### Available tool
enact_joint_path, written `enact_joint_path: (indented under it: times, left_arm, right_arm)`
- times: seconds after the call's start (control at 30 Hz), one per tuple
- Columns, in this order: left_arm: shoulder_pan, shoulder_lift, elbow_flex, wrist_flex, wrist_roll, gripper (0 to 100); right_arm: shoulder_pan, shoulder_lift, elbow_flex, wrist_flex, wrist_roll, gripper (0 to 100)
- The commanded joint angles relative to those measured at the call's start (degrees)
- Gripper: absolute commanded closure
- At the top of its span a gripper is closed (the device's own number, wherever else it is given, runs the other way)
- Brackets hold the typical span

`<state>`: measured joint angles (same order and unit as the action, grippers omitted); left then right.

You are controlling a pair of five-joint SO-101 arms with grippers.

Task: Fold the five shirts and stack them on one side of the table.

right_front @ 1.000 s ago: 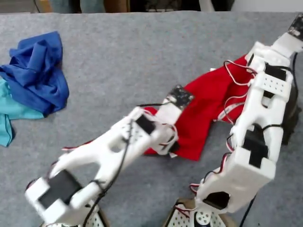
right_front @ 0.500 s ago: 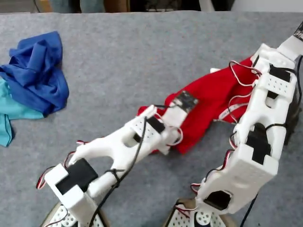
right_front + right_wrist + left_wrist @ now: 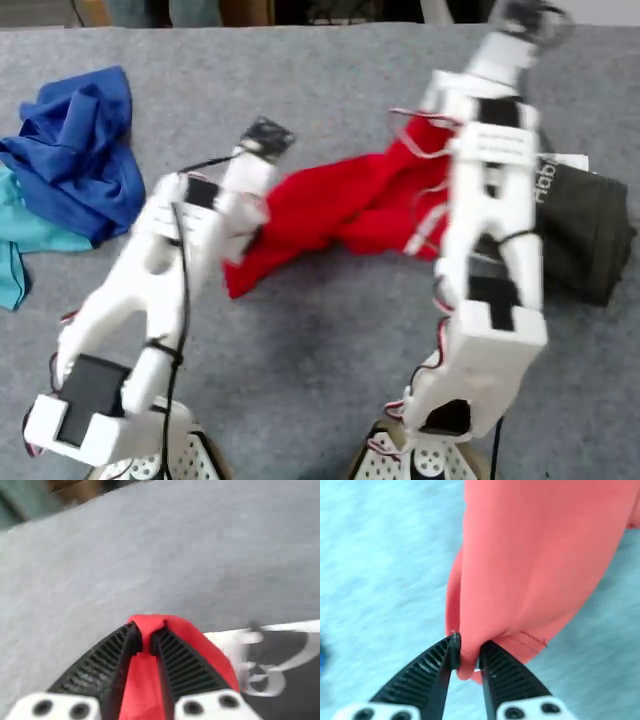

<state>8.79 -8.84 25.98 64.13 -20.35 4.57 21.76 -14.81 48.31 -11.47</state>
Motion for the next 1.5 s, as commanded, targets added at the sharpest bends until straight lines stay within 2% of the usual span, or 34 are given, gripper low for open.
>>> enact_joint_path:
  times: [0.0,0.2,0.4,0.6,0.67,0.8,0.93,1.0,1.07,1.17,1.33,1.47]
  left_arm:
    - [-4.3,1.0,0.7,0.2,-12.5,96]
    - [-9.0,8.9,0.1,-4.4,-14.2,86]
    - [-12.8,12.4,-5.2,-4.1,-12.1,76]
    - [-12.2,7.3,-17.4,6.4,0.9,75]
    - [-11.3,4.4,-19.2,10.3,2.6,75]
    - [-5.1,-0.5,-17.3,15.6,1.7,75]
    - [-0.1,-2.0,-13.1,16.4,-2.8,76]
    - [-1.6,-2.2,-13.7,16.6,-5.2,78]
    - [-6.0,-2.2,-16.6,17.7,-8.5,79]
    - [-9.5,-2.2,-22.8,22.8,-9.5,79]
    - [-6.1,-2.8,-30.1,33.1,-9.3,80]
    - [0.9,-8.9,-27.2,34.8,-6.1,80]
  right_arm:
    - [-3.6,4.5,-2.9,-2.3,0.0,98.5]
    - [-1.9,14.0,-3.4,-8.1,0.0,98.5]
    - [-0.8,16.8,-5.4,-9.7,0.0,98.5]
    - [-0.6,18.1,-6.9,-9.5,0.0,98.5]
    - [-0.5,18.1,-6.9,-9.6,0.1,98.5]
    - [-0.5,18.1,-6.9,-9.7,0.1,98.5]
    - [-0.5,18.1,-6.8,-9.6,0.1,98.5]
    - [-0.5,18.1,-6.8,-9.6,0.1,98.5]
    - [-0.5,18.1,-6.8,-9.6,0.1,98.5]
    - [-0.5,18.1,-6.8,-9.6,0.1,98.5]
    - [-0.5,18.1,-6.8,-9.7,0.1,98.5]
    - [-0.5,18.1,-6.8,-9.7,0.1,98.5]
